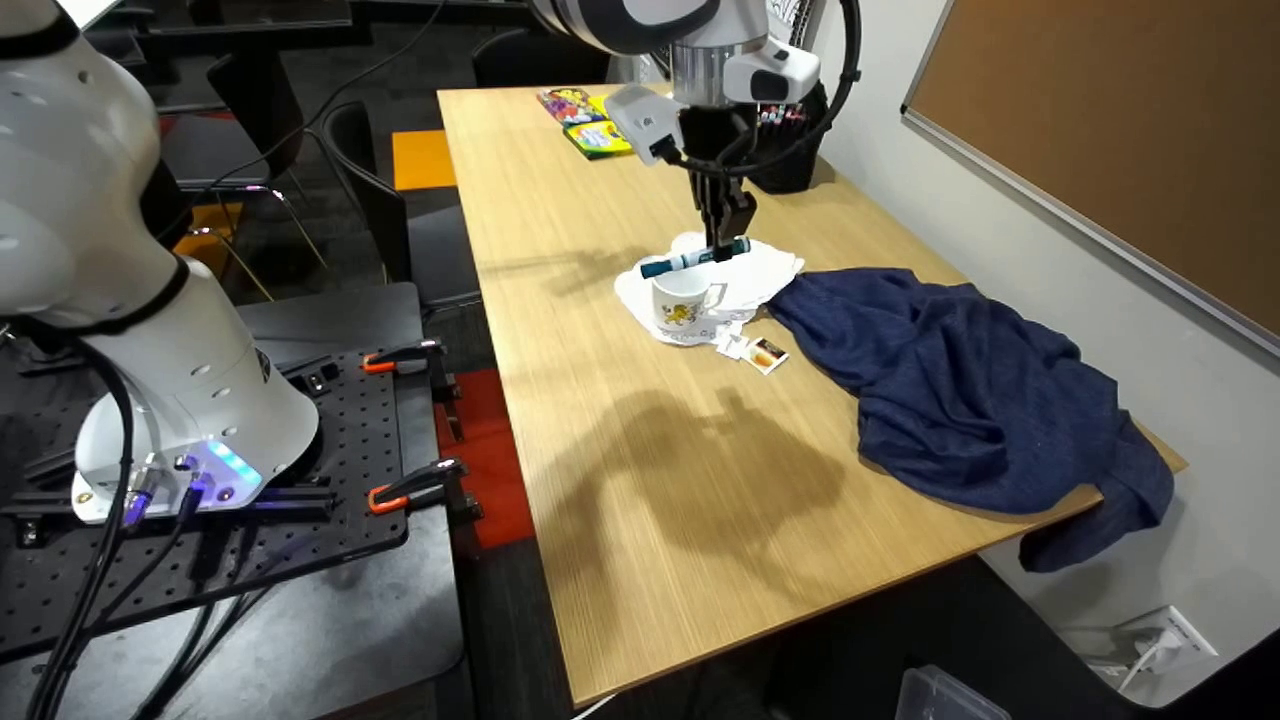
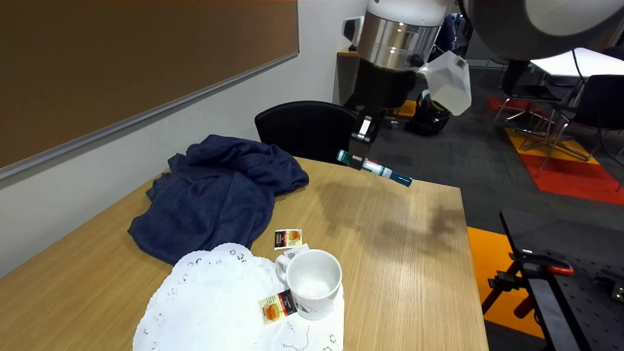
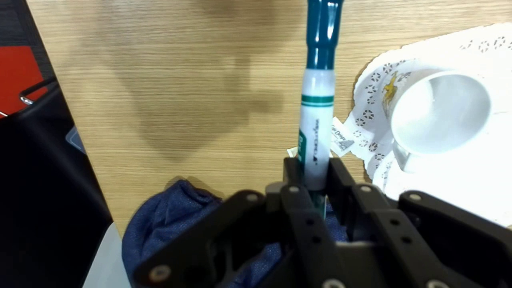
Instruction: Put the marker in the mug
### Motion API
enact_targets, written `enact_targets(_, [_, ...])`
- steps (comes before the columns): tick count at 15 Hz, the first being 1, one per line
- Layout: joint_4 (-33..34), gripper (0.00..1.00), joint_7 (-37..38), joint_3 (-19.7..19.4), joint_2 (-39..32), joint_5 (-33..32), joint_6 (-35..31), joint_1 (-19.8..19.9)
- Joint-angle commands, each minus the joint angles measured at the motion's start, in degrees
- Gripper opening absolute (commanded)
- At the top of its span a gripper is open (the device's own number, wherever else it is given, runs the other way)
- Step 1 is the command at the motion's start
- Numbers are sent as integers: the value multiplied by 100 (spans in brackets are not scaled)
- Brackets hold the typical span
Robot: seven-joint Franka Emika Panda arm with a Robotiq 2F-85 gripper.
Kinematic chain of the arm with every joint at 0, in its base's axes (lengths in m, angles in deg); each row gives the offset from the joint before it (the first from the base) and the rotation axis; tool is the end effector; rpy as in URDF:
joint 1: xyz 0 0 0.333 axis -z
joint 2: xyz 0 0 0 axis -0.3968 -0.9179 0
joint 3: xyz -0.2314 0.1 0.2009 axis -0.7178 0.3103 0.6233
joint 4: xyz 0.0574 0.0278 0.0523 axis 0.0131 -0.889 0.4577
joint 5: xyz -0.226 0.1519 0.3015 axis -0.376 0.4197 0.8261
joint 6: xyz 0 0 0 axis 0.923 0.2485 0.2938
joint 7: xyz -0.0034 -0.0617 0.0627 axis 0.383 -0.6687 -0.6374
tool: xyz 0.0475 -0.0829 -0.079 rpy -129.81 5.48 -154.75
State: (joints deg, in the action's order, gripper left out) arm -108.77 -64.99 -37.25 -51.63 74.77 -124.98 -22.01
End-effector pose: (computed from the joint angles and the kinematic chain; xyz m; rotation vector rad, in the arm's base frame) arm 0.5396 -0.0272 0.3393 3.0091 -0.1139 0.2796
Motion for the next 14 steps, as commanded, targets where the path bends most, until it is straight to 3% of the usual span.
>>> enact_targets(1, [9,21,39,18,2,8,11,-19])
enact_targets(5, [10,21,60,16,2,8,11,-26])
enact_targets(6, [10,5,60,17,2,8,11,-26])
enact_targets(8, [2,5,-369,15,-38,355,-158,-21])
enact_targets(14, [-73,5,-2831,54,-54,2246,-750,-15])
